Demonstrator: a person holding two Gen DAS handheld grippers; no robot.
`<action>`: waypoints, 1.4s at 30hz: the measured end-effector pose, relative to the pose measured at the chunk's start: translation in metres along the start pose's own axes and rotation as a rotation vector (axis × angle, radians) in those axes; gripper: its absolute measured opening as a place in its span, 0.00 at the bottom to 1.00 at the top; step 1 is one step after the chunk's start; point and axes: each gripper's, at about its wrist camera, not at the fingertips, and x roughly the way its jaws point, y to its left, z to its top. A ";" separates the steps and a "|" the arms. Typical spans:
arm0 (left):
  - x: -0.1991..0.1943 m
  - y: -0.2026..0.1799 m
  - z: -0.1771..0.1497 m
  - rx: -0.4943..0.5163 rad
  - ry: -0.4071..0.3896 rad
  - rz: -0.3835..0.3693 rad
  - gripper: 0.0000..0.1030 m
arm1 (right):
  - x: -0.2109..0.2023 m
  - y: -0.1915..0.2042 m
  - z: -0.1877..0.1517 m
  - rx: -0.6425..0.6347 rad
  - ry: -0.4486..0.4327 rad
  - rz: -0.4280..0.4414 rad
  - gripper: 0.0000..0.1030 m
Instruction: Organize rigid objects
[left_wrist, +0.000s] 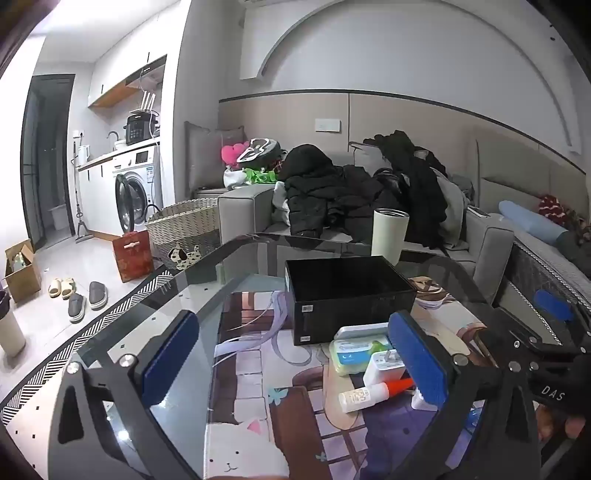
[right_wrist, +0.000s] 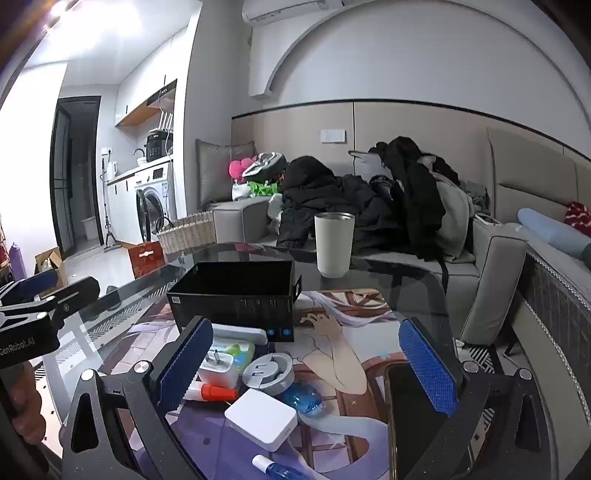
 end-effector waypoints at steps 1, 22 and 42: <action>0.000 0.000 0.000 0.001 -0.004 0.001 1.00 | 0.001 0.000 0.000 -0.003 0.005 0.001 1.00; -0.003 -0.007 0.006 0.016 -0.005 -0.027 1.00 | -0.010 0.004 0.007 -0.006 -0.065 0.014 1.00; 0.001 -0.008 0.002 0.024 0.010 -0.033 1.00 | -0.008 0.005 0.009 -0.004 -0.046 0.034 1.00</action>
